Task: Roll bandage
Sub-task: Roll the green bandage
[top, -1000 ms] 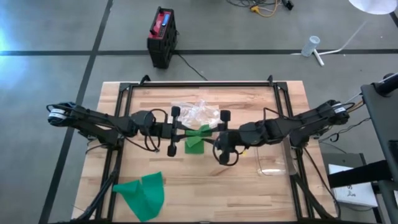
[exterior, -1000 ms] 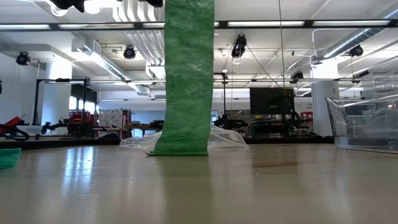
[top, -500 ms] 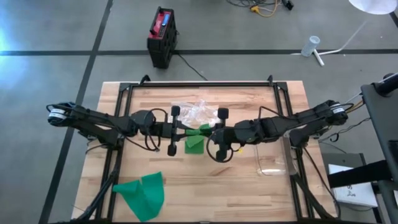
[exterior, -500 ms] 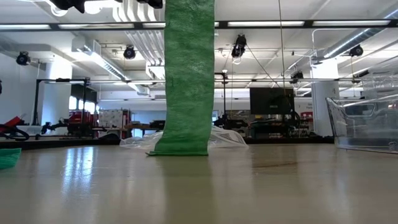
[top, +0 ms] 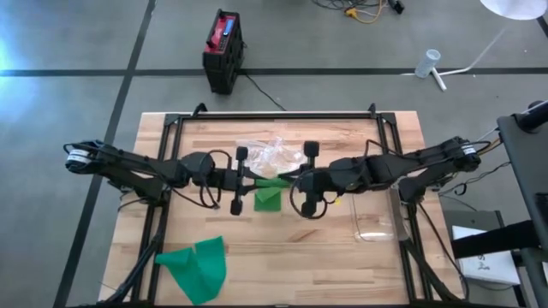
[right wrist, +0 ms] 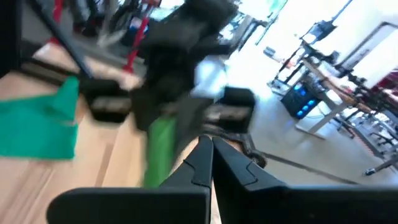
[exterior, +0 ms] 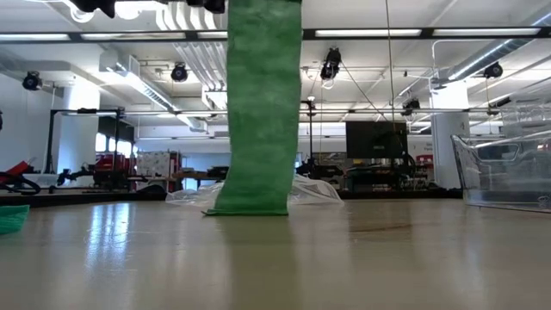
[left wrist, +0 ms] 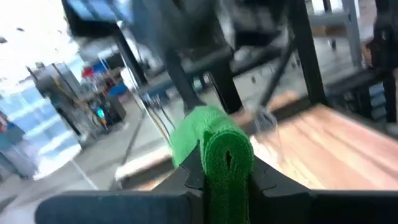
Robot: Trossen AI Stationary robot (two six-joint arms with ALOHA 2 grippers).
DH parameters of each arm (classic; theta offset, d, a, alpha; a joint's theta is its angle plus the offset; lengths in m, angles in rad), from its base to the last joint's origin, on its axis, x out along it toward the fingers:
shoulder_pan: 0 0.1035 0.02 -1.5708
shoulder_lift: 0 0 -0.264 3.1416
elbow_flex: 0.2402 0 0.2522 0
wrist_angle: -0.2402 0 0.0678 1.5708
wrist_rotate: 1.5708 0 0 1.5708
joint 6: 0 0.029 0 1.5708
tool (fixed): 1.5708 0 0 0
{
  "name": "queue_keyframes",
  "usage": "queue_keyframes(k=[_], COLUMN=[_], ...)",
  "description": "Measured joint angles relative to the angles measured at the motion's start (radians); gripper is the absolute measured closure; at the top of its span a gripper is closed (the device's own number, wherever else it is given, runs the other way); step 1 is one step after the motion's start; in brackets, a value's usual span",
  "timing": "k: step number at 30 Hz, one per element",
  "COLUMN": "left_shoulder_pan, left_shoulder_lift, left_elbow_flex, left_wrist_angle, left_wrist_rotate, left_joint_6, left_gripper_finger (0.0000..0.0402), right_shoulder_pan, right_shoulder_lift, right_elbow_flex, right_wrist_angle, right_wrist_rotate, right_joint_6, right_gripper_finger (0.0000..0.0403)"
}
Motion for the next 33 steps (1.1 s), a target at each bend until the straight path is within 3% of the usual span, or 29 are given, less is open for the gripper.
queue_keyframes(k=[8,19,24,28,33], left_shoulder_pan=[0.0,0.001,0.0,0.001,0.001], left_shoulder_lift=[-0.002,-0.01,-0.01,-0.01,-0.01], left_elbow_flex=[0.0,0.0,0.0,0.0,0.0], left_wrist_angle=[-0.011,0.01,0.023,0.021,0.023], left_wrist_rotate=[-0.029,-0.031,-0.031,-0.032,-0.032], left_joint_6=[-0.006,-0.014,-0.014,-0.03,-0.032], left_gripper_finger=[0.0369,0.0368,0.0375,0.037,0.0374], right_shoulder_pan=[0.003,0.003,0.003,0.003,0.003], right_shoulder_lift=[-0.011,-0.014,-0.006,0.011,0.015], right_elbow_flex=[-0.007,-0.029,-0.04,-0.043,-0.043], right_wrist_angle=[-0.042,-0.183,-0.18,-0.179,-0.178], right_wrist_rotate=[0.0,-0.032,-0.065,-0.032,-0.013], right_joint_6=[0.038,0.192,0.205,0.199,0.179], right_gripper_finger=[0.0397,0.0304,0.028,0.0283,0.0326])
